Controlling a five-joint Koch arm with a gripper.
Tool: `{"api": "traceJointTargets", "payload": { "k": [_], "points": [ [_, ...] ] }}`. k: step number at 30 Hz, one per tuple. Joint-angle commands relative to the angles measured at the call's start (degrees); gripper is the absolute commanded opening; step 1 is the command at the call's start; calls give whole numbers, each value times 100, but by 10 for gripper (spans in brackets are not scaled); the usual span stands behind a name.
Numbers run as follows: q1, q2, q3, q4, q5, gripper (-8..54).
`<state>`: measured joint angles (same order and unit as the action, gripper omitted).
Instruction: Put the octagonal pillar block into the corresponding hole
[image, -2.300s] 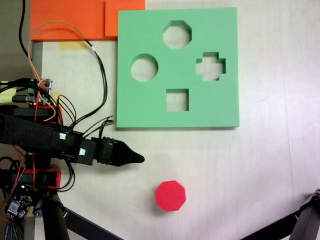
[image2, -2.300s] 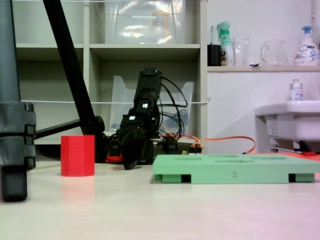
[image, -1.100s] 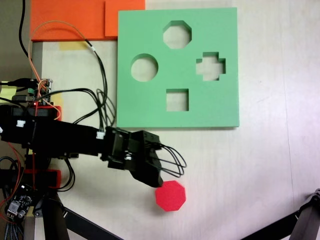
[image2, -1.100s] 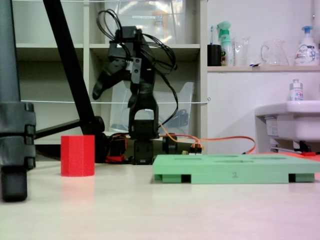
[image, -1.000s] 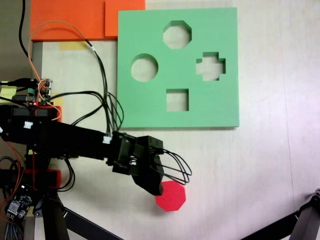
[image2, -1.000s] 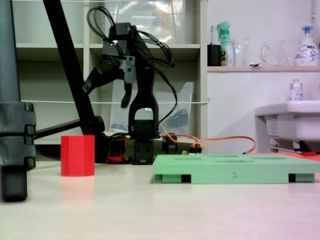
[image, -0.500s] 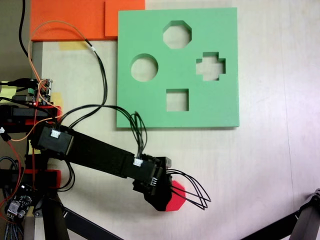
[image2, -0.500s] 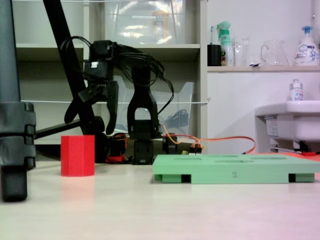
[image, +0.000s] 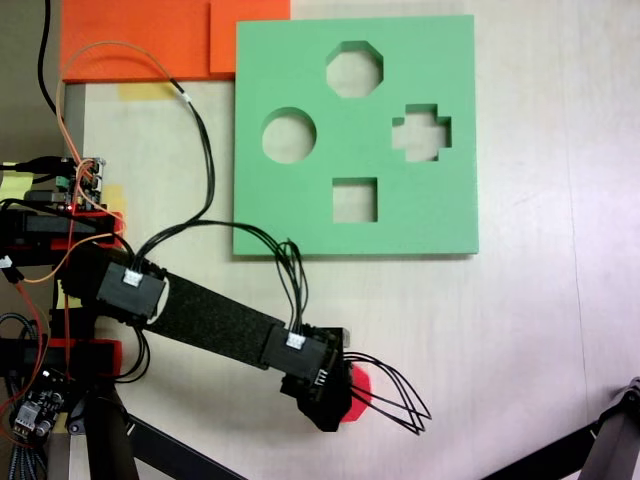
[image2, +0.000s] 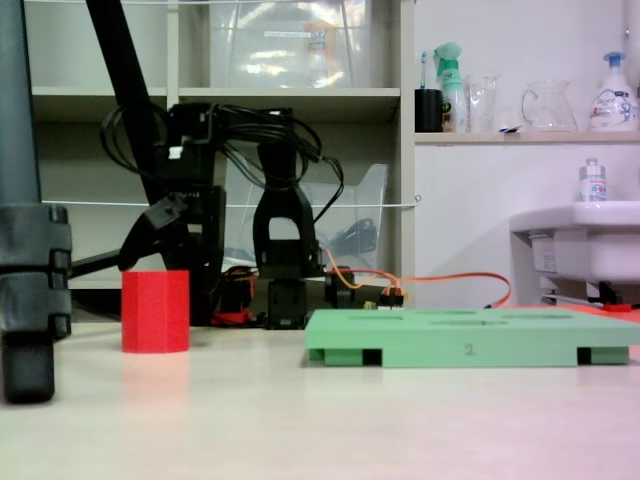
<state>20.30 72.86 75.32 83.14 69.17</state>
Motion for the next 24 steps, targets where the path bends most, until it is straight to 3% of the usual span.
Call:
{"api": "traceJointTargets", "payload": {
  "k": [1, 16, 17, 19, 24],
  "points": [
    [88, 9, -325, -193, -26, 521],
    [132, -668, -571, -114, -246, 519],
    [141, -729, -571, -53, -237, 507],
    [149, -870, -571, 9, -237, 321],
    [132, -1037, -571, 360, -202, 337]
  ]
}}
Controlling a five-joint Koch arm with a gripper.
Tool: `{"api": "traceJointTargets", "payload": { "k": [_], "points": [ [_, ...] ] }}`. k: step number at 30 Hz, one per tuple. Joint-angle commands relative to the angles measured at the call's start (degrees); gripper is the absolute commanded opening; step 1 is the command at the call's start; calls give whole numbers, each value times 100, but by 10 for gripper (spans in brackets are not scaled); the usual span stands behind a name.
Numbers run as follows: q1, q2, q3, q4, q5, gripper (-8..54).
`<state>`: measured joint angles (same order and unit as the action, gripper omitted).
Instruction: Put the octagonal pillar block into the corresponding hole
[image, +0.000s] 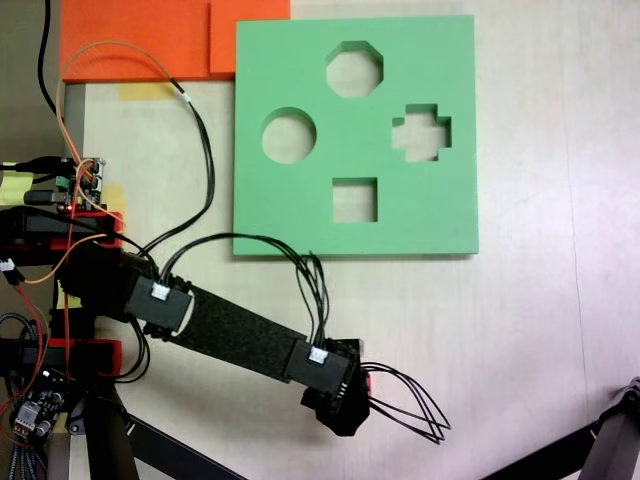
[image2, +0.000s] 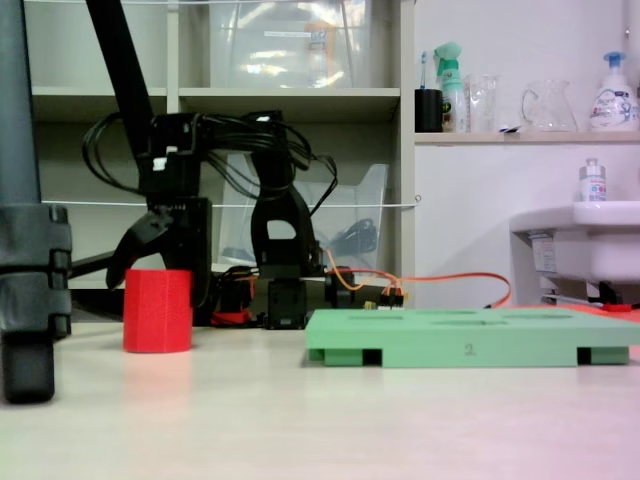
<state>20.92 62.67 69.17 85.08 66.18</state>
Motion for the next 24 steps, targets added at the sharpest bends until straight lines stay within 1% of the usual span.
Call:
{"api": "traceJointTargets", "payload": {
  "k": [1, 5, 10, 12, 14, 15, 24],
  "points": [
    [62, 18, 35, 255, 185, 346],
    [88, 132, 35, 527, 387, 352],
    [114, 18, 35, 756, 404, 330],
    [193, -62, 53, 923, 404, 287],
    [255, -79, 70, 1046, 404, 202],
    [255, -79, 79, 1063, 404, 184],
    [44, 158, 35, 1380, 694, 184]
  ]
}}
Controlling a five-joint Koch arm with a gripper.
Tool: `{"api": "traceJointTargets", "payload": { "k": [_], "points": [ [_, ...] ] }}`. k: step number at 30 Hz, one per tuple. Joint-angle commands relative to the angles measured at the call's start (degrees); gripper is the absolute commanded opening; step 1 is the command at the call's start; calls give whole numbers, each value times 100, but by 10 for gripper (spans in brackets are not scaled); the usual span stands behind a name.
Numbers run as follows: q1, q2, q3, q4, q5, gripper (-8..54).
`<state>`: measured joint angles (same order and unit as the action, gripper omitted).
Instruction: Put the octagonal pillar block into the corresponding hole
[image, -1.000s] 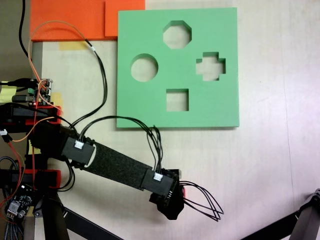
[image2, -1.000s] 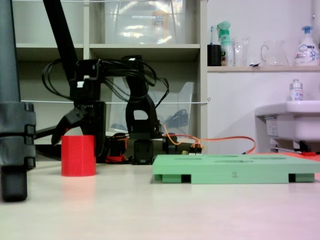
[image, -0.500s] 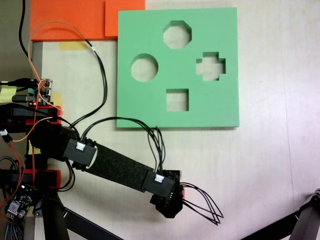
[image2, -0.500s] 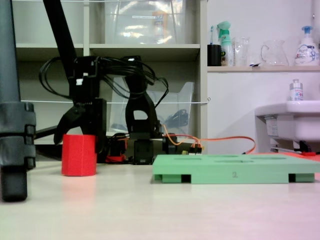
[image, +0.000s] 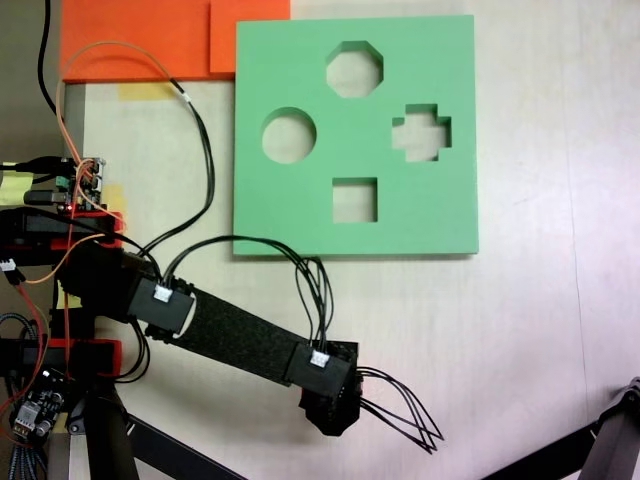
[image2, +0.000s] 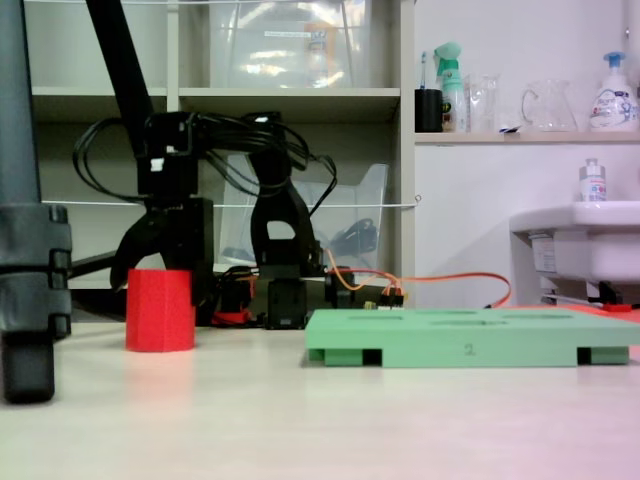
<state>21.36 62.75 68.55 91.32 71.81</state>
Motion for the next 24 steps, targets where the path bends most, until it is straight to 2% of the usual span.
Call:
{"api": "traceJointTargets", "payload": {
  "k": [1, 14, 20, 24],
  "points": [
    [-53, 255, 88, 800, 176, 184],
    [-1705, 2118, -369, 1160, 2707, 184],
    [-2962, 2039, -1441, 1151, 3129, 183],
    [-4052, 1468, -2452, 1125, 3146, 184]
  ]
}}
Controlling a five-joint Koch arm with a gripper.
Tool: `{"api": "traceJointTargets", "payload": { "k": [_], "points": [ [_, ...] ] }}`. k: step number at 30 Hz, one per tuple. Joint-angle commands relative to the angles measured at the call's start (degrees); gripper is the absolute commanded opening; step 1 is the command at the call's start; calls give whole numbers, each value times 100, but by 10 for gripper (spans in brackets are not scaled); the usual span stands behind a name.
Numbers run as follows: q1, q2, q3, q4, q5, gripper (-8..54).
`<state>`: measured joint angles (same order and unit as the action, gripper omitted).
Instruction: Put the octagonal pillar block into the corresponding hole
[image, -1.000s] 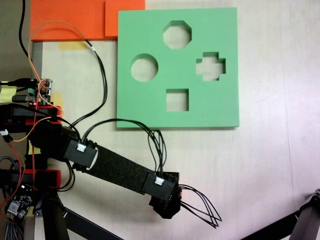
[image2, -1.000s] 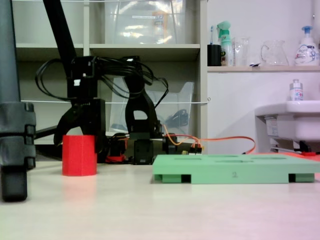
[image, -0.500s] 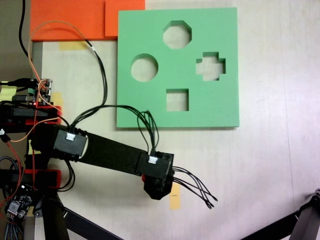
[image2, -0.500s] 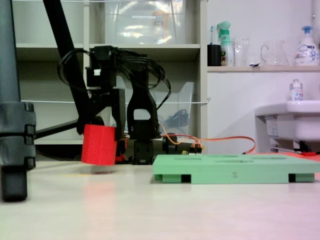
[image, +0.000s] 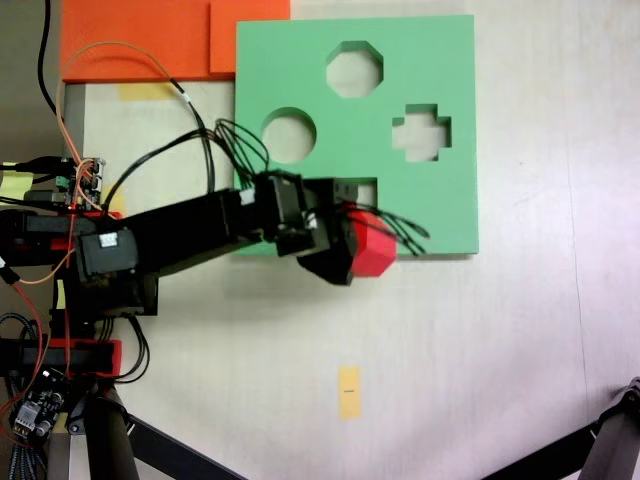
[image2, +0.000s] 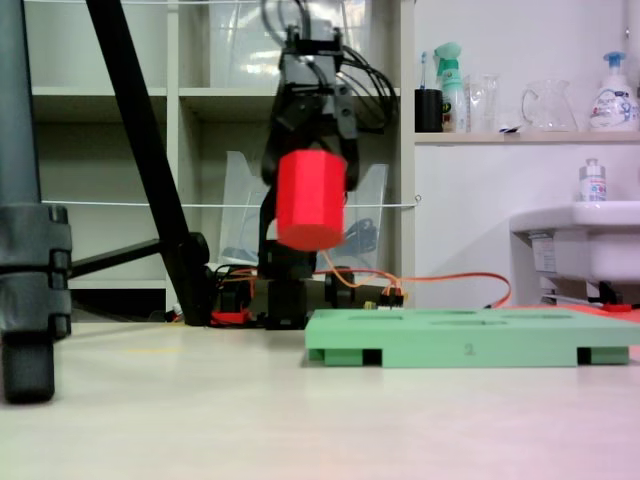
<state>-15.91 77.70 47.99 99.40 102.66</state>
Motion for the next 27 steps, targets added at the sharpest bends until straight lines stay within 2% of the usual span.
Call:
{"api": "traceJointTargets", "payload": {
  "k": [1, 15, 22, 27],
  "points": [
    [-536, -132, -536, 308, 141, 184],
    [-2971, -1617, -1758, -861, 2461, 184],
    [-3234, -2197, -2276, -1266, 3111, 183],
    [-3287, -2417, -2303, -1433, 3129, 183]
  ]
}}
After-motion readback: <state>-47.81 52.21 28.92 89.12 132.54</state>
